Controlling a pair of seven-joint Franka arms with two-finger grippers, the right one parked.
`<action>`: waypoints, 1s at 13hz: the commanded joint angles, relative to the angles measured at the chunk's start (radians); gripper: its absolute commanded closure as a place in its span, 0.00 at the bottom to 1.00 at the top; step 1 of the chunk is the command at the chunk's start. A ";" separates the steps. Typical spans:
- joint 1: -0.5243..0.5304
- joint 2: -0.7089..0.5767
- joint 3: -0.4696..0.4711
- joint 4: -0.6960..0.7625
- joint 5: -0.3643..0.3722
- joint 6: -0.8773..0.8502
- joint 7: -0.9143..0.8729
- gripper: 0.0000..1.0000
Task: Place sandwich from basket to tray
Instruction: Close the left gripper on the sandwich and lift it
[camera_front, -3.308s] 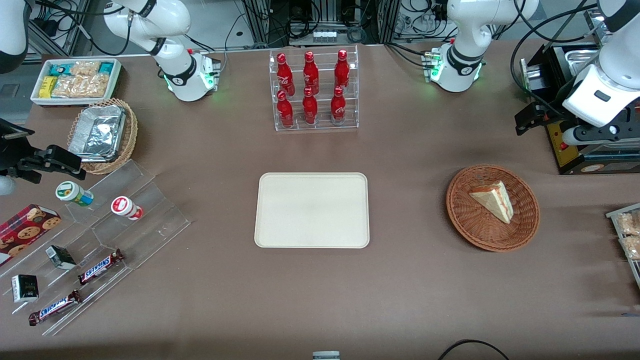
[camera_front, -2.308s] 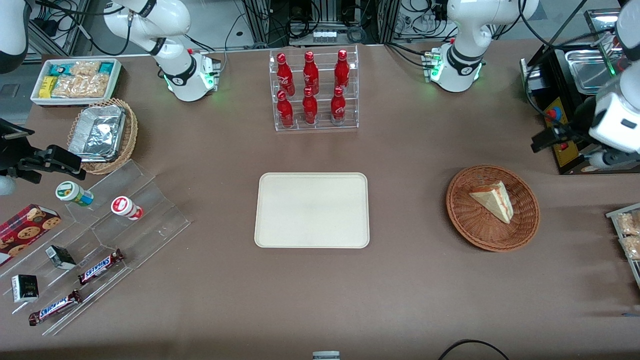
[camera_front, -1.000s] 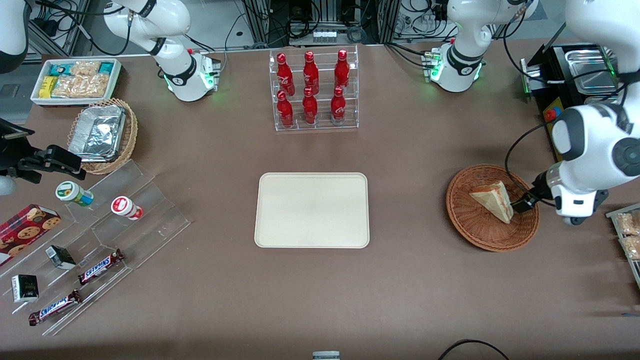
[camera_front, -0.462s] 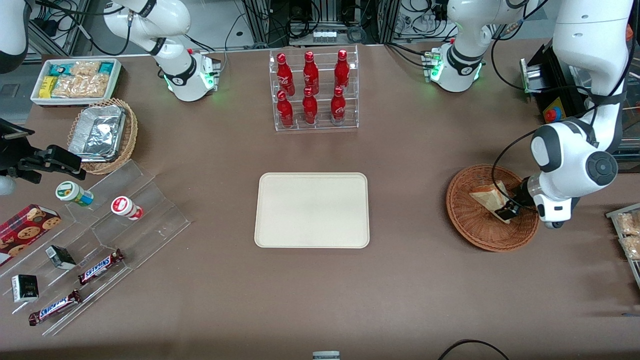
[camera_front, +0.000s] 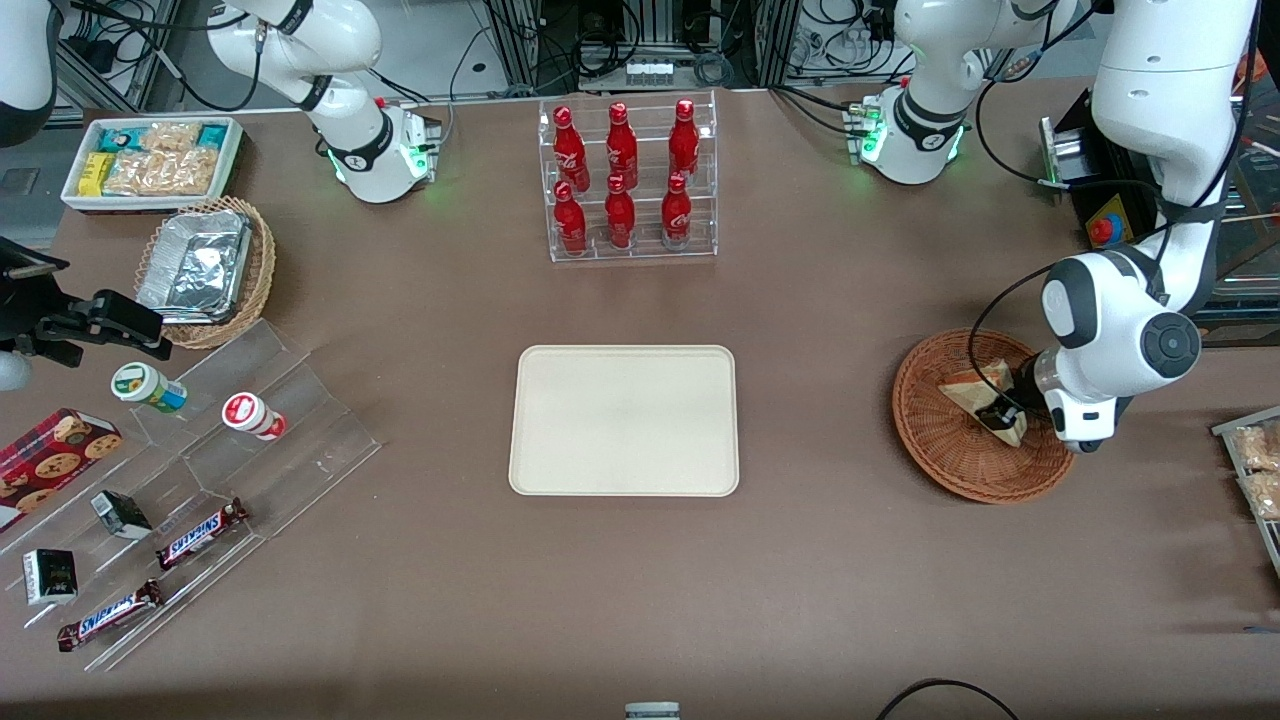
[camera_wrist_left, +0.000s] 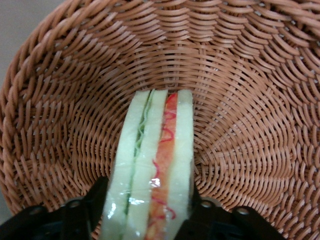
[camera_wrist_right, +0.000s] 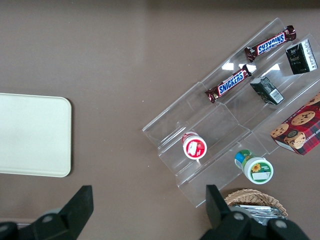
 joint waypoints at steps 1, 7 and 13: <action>-0.002 -0.026 0.001 -0.007 -0.005 -0.026 0.002 0.53; -0.023 -0.102 -0.009 0.166 0.004 -0.315 0.075 0.69; -0.267 -0.047 -0.010 0.343 -0.008 -0.405 0.155 0.79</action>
